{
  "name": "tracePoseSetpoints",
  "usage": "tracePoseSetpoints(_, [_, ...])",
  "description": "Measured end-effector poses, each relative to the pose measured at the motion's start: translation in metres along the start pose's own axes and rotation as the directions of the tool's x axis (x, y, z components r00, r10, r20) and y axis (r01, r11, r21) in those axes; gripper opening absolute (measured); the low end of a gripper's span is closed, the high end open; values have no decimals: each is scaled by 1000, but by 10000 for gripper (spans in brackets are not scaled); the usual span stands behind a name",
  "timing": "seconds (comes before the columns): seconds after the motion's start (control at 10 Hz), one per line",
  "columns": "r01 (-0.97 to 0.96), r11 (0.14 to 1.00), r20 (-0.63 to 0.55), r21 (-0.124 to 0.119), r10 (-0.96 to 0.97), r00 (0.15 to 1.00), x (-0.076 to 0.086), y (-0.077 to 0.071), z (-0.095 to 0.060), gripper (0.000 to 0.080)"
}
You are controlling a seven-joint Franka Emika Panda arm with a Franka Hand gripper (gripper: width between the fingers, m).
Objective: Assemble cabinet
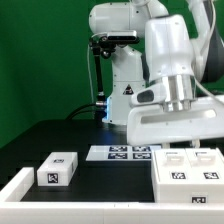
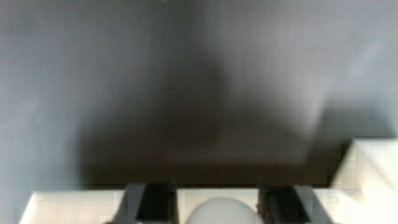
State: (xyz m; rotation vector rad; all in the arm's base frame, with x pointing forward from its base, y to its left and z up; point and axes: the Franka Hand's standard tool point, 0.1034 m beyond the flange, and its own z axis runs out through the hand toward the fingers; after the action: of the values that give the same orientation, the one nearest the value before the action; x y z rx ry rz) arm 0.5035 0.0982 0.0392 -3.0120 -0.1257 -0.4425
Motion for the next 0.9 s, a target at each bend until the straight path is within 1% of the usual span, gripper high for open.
tracePoseSetpoints(0.1, [-5,1000,38,10,4,999,8,0,-16,207])
tracePoseSetpoints(0.2, [-33,999,98,27,30,995,17,-5,-36,207])
tracePoseSetpoints(0.3, [-54,998,118,34,50,992,26,-9,-48,207])
tracePoseSetpoints(0.4, [-57,998,116,33,53,992,25,-8,-45,207])
tracePoseSetpoints(0.5, [-57,998,128,33,53,990,21,-8,-42,207])
tracePoseSetpoints(0.7, [-65,997,138,33,60,989,19,-9,-42,209])
tracePoseSetpoints(0.8, [-117,993,205,24,110,973,15,-14,-52,209])
tracePoseSetpoints(0.9, [-123,992,262,3,117,958,18,-15,-71,209])
